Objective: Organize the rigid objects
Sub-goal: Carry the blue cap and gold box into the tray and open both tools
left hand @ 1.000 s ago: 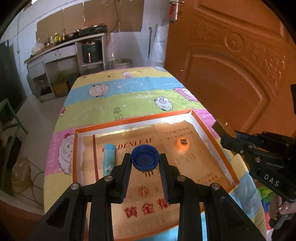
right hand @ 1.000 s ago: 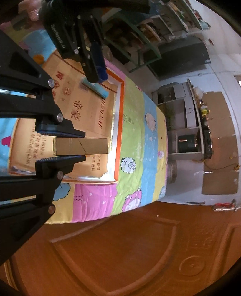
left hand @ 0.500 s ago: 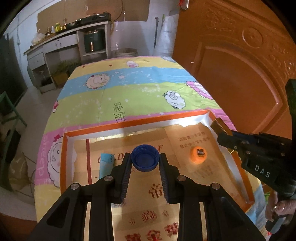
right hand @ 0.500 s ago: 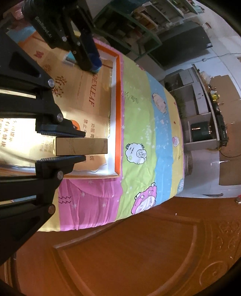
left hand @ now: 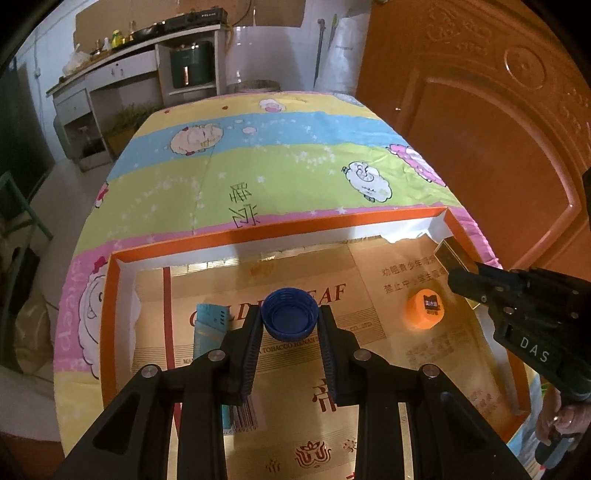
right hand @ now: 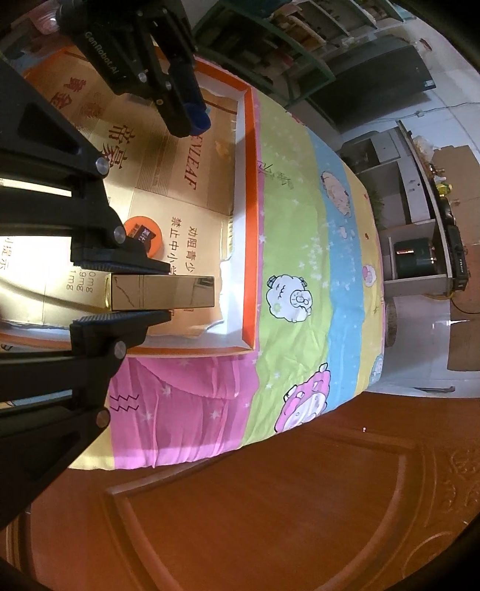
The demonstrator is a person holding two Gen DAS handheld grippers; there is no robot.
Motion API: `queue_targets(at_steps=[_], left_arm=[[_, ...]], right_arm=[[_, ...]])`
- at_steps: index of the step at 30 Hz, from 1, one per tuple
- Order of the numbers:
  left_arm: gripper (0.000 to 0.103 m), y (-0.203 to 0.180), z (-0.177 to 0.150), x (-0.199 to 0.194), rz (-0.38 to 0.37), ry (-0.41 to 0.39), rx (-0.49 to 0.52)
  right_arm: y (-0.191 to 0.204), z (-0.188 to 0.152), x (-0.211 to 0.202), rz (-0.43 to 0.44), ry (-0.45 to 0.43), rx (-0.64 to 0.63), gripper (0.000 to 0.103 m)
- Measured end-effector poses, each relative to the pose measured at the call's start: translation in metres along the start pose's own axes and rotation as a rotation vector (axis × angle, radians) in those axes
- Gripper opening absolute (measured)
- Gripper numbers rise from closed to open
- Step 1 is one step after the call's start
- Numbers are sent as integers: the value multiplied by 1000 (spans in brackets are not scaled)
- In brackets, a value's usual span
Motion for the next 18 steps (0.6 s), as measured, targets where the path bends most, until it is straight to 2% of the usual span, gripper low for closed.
queue_targets(at_steps=[6,14,17,18], left_arm=[[31,5,-2,9,-10,21,-11],[31,10,-4,16,-61,48,-41],[35,11,-3,16,-74,51,-43],[41,11,-3,16,-75,51,-46]], right_arm=[[2,-3,7,-3,14,-6,18],[3,-6,15,-8,23,-12,18],[6,-6,17,-7,29,-23,18],[5,-7,16,-2,27,-19,19]])
Point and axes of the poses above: each gripper's, at about its wrist camera, not at the fingertips, and x roughly the way its jaws point, y to its left, z to its top, the point moved 1 cm from there along x, roughly the way its jaws point, and after that the axes turned 9 degrees about -z, right-handed, at the moved point
